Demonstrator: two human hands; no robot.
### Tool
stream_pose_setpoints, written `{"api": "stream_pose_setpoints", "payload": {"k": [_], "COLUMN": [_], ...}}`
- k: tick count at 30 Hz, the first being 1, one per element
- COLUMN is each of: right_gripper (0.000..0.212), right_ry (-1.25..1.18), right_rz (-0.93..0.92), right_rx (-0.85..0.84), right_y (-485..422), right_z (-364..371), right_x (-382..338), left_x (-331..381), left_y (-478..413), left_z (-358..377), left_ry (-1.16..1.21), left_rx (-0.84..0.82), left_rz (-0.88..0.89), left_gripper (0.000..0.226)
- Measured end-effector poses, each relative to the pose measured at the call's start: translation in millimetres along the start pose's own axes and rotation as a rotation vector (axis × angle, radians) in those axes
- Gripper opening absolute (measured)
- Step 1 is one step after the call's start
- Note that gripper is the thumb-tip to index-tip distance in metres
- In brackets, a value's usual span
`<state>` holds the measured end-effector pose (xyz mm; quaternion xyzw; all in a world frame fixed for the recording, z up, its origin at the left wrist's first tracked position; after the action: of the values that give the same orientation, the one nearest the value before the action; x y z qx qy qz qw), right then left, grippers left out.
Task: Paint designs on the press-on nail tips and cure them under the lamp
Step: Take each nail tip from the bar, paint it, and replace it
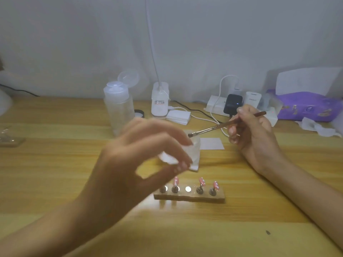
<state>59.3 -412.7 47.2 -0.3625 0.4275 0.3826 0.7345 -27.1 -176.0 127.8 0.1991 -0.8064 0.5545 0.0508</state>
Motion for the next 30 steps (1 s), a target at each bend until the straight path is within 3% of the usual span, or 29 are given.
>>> {"api": "stream_pose_setpoints", "payload": {"k": [6,12,20,30], "right_gripper": [0.027,0.024,0.024,0.029], "right_ry": [0.255,0.469,0.468,0.202], "right_rz": [-0.275,-0.398,-0.334,-0.105], "right_rx": [-0.069,-0.210,-0.187,0.123], "right_y": [14,29,30,12], "right_z": [23,54,52,0], "right_x": [-35,-40,-28,-4], "left_x": [-73,-118,-106,-109], "left_y": [-15,3,10,14], "left_z": [4,39,41,34], "left_ry": [0.325,0.547,0.558,0.382], "left_rx": [0.040,0.059,0.016,0.075], "left_rz": [-0.502,-0.786,-0.636,-0.568], "left_gripper": [0.008,0.003,0.004,0.007]}}
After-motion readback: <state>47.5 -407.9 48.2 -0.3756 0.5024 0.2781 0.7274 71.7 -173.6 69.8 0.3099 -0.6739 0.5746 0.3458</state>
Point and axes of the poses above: each hand's wrist, its own y-axis away from the middle knuckle, its own z-axis out of the palm, x = y × z, the point moved 10 cm from there along -y, towards the middle knuckle, and after that the axes turned 14 degrees about x, right-handed, at the moved point
